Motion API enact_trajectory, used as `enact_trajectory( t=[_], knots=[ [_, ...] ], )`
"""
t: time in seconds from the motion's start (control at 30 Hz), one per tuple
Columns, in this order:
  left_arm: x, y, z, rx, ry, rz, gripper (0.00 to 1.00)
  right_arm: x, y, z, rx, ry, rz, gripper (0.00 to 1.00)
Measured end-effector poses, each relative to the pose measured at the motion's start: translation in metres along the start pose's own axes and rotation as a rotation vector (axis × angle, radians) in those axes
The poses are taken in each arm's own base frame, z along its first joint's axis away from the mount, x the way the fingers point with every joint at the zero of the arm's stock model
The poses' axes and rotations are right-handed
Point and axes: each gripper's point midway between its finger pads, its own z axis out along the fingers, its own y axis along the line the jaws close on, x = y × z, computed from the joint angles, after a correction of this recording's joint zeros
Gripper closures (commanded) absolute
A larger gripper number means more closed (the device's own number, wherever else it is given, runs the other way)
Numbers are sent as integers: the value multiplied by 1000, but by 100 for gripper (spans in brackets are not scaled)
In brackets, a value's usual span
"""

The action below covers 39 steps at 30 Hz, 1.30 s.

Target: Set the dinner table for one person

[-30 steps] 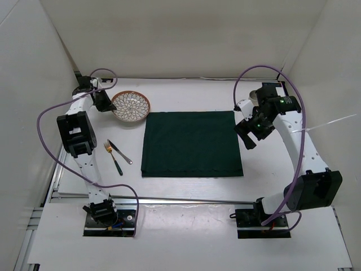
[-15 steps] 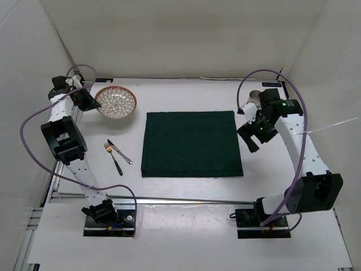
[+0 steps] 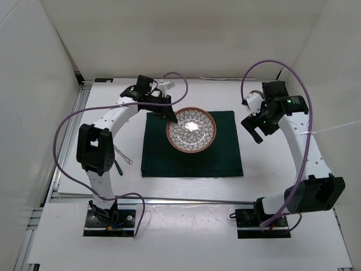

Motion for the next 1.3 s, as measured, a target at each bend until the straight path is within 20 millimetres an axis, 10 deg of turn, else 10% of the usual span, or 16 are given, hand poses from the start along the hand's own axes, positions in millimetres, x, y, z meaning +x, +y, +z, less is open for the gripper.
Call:
enact_trajectory(
  t=[0.43,1.3],
  knots=[
    [47,89,74,-130,171,-94,90,-20,-33,-26,136,-75,25,0],
    [59,96,96,-102,195,-142,89,-15,-38,-19,118,-56,51,0]
  ],
)
